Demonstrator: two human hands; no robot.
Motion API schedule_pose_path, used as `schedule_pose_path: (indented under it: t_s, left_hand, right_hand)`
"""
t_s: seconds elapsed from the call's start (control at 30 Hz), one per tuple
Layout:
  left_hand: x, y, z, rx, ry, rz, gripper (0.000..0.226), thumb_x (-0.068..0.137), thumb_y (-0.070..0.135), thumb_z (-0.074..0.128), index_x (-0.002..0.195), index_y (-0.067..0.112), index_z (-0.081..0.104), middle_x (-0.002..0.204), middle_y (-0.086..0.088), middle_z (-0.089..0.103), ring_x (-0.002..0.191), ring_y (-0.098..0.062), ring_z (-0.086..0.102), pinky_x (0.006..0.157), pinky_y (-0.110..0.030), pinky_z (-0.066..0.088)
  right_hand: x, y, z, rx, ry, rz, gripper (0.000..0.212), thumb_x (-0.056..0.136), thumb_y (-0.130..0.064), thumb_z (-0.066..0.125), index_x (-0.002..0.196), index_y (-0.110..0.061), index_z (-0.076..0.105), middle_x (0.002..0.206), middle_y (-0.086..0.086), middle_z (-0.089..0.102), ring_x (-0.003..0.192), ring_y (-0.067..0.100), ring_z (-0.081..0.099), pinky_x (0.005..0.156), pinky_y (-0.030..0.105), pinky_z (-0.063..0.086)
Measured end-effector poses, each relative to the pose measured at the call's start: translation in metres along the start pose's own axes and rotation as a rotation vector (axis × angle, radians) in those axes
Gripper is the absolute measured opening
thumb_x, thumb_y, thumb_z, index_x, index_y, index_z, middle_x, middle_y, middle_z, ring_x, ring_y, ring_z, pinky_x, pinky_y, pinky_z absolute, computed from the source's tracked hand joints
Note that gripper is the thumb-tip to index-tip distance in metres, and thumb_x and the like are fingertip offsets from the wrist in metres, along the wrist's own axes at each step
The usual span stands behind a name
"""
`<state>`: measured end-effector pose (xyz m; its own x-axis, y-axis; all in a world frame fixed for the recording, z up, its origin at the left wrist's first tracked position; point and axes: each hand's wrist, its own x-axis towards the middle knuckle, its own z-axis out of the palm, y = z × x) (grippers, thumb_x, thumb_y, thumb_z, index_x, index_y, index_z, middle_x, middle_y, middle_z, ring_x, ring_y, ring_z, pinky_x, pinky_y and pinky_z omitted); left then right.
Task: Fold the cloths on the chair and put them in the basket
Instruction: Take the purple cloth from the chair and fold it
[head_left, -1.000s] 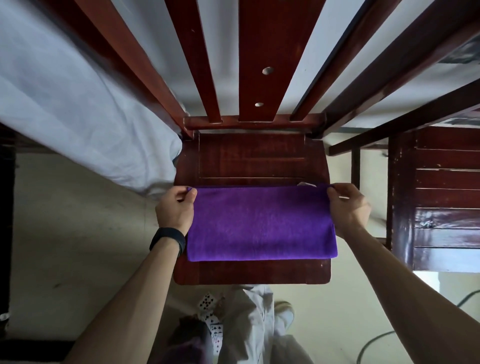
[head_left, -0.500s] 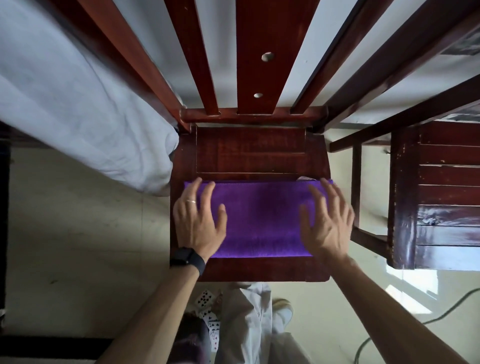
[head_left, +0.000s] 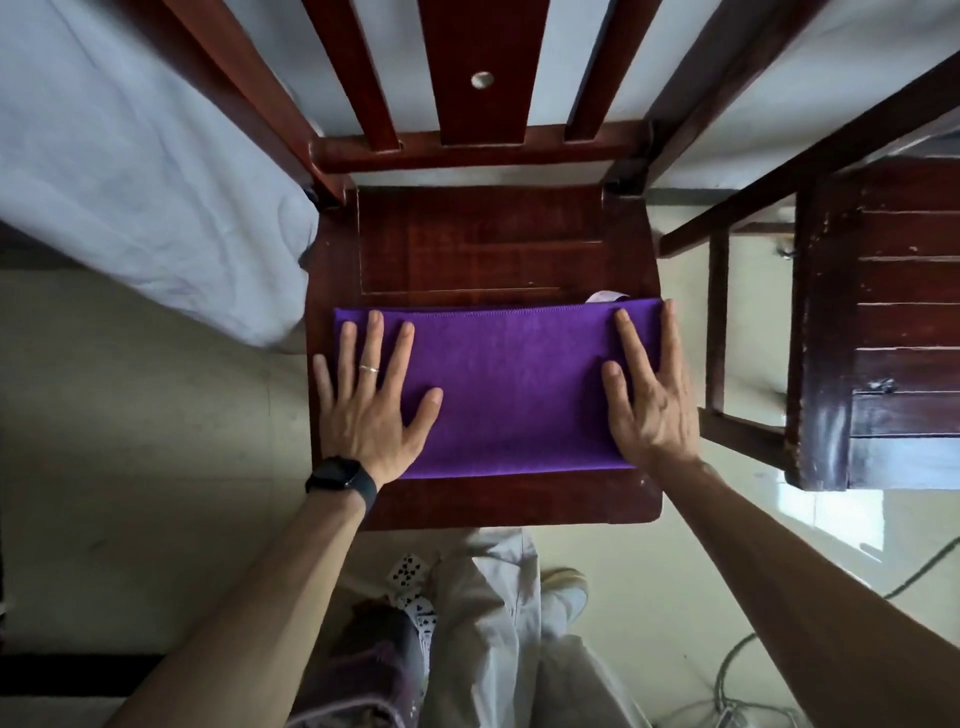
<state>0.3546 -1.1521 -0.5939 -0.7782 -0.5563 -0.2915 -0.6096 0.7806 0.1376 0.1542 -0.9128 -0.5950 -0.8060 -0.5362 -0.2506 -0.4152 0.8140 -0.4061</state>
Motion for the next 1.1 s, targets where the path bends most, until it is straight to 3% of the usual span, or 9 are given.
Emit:
schedule_pose_path:
  t_s: [0.3, 0.4, 0.5, 0.57, 0.63, 0.7, 0.87, 0.93, 1.1]
  left_hand:
    - [0.091, 0.052, -0.054, 0.247, -0.082, 0.475, 0.076, 0.084, 0.046, 0.048, 0.154, 0.034, 0.023, 0.165, -0.001, 0.007, 0.152, -0.021, 0.007, 0.118, -0.06, 0.005]
    - [0.107, 0.097, -0.057, 0.257, -0.098, 0.488, 0.076, 0.083, 0.037, 0.053, 0.153, 0.04, 0.022, 0.165, -0.001, -0.001, 0.152, -0.024, 0.002, 0.118, -0.06, 0.0]
    - [0.09, 0.136, -0.048, 0.117, -0.1, 0.3, 0.079, 0.082, 0.024, 0.06, 0.151, 0.043, 0.025, 0.165, -0.002, -0.002, 0.151, -0.029, 0.004, 0.116, -0.06, 0.004]
    - [0.055, 0.151, -0.044, -0.099, 0.014, 0.152, 0.07, 0.078, 0.019, 0.062, 0.143, 0.035, 0.044, 0.159, -0.009, 0.025, 0.144, -0.032, 0.028, 0.113, -0.057, 0.024]
    - [0.006, 0.155, -0.035, -0.364, 0.178, 0.022, 0.051, 0.075, 0.015, 0.062, 0.125, 0.022, 0.061, 0.132, -0.011, 0.054, 0.119, -0.032, 0.052, 0.098, -0.047, 0.044]
    - [-0.054, 0.155, -0.019, -0.57, 0.233, -0.151, 0.033, 0.074, 0.015, 0.062, 0.108, 0.012, 0.063, 0.106, -0.009, 0.061, 0.098, -0.033, 0.058, 0.086, -0.044, 0.048]
    - [-0.146, 0.171, 0.001, -1.07, -0.112, -0.874, 0.026, 0.076, 0.029, 0.072, 0.078, 0.006, 0.058, 0.076, -0.011, 0.067, 0.074, -0.023, 0.066, 0.071, -0.044, 0.054]
    - [-0.153, 0.175, 0.009, -1.181, -0.283, -0.891, 0.031, 0.081, 0.036, 0.07, 0.086, 0.006, 0.065, 0.082, -0.007, 0.072, 0.082, -0.018, 0.069, 0.071, -0.033, 0.051]
    - [-0.159, 0.166, 0.02, -1.38, -0.231, -1.021, 0.012, 0.088, 0.028, 0.068, 0.082, 0.018, 0.063, 0.086, -0.007, 0.074, 0.082, -0.018, 0.069, 0.065, -0.032, 0.049]
  right_hand:
    - [-0.14, -0.024, 0.02, -0.042, 0.014, 0.443, 0.07, 0.095, -0.06, 0.035, 0.158, -0.035, 0.017, 0.164, 0.015, 0.013, 0.138, 0.038, 0.035, 0.11, 0.051, 0.032]
    - [-0.17, -0.048, 0.019, -0.009, -0.048, 0.512, 0.076, 0.089, -0.064, 0.039, 0.157, -0.034, 0.022, 0.165, 0.016, 0.008, 0.141, 0.036, 0.027, 0.111, 0.051, 0.029]
    - [-0.176, -0.05, 0.01, 0.136, -0.046, 0.614, 0.063, 0.089, -0.058, 0.053, 0.146, -0.035, 0.04, 0.164, 0.011, 0.01, 0.142, 0.031, 0.022, 0.111, 0.05, 0.028]
    - [-0.169, -0.036, -0.003, 0.326, 0.019, 0.71, 0.049, 0.089, -0.047, 0.064, 0.132, -0.028, 0.05, 0.156, 0.01, 0.028, 0.138, 0.032, 0.033, 0.107, 0.045, 0.035]
    - [-0.156, -0.017, -0.018, 0.516, 0.074, 0.766, 0.049, 0.089, -0.038, 0.068, 0.131, -0.02, 0.049, 0.139, 0.008, 0.048, 0.127, 0.029, 0.048, 0.1, 0.039, 0.042]
    - [-0.137, 0.001, -0.033, 0.621, 0.028, 0.754, 0.053, 0.091, -0.035, 0.068, 0.137, -0.02, 0.045, 0.123, 0.003, 0.06, 0.107, 0.022, 0.061, 0.09, 0.035, 0.049]
    - [-0.101, 0.033, -0.048, 0.379, -0.131, 0.538, 0.021, 0.092, -0.031, 0.067, 0.106, -0.017, 0.071, 0.097, 0.004, 0.072, 0.084, 0.02, 0.064, 0.074, 0.026, 0.042]
    - [-0.099, 0.038, -0.05, 0.357, -0.185, 0.531, 0.02, 0.092, -0.035, 0.065, 0.101, -0.017, 0.071, 0.092, 0.001, 0.072, 0.086, 0.021, 0.065, 0.074, 0.027, 0.041]
    - [-0.122, 0.033, -0.056, 0.465, -0.258, 0.638, 0.028, 0.091, -0.044, 0.063, 0.096, -0.018, 0.07, 0.077, -0.002, 0.074, 0.077, 0.017, 0.069, 0.072, 0.031, 0.052]
